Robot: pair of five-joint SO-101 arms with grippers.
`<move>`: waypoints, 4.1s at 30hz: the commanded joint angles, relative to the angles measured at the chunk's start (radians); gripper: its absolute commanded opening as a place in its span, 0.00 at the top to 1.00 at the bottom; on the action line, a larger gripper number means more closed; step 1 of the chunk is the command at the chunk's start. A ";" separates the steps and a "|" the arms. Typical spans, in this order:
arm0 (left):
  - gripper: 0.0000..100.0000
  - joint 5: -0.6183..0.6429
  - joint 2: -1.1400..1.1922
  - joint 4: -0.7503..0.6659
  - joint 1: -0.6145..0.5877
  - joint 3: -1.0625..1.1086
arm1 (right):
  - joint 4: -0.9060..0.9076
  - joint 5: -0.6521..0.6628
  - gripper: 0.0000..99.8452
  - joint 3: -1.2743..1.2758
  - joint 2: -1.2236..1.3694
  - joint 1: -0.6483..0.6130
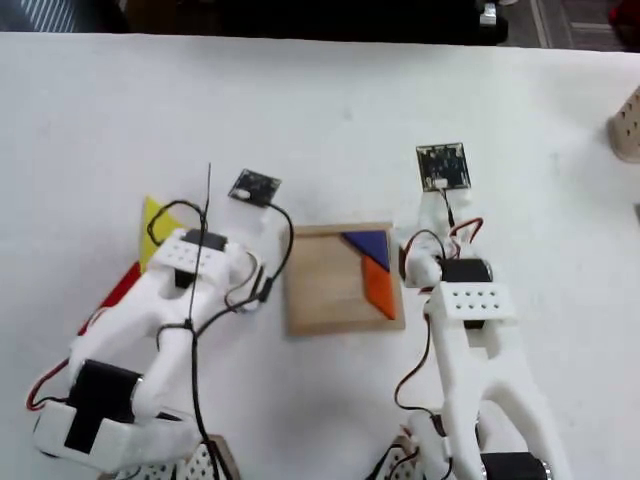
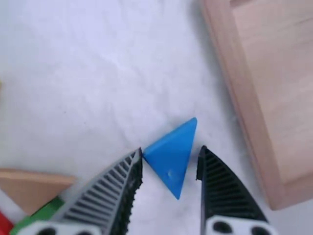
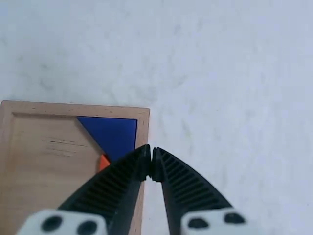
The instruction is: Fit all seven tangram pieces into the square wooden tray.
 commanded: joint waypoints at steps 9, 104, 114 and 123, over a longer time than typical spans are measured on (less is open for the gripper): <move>0.90 -0.074 -0.002 -0.014 0.070 -0.043 | -0.027 0.023 0.98 -0.009 -0.035 -0.007; 0.98 0.367 0.254 -0.226 -0.441 -0.499 | -0.420 0.014 0.98 -0.025 0.303 -0.314; 0.98 0.361 0.262 -0.226 -0.438 -0.497 | -0.354 0.023 0.98 -0.051 0.369 -0.348; 0.98 0.359 0.262 -0.226 -0.438 -0.494 | -0.176 0.025 0.98 -0.084 0.367 -0.277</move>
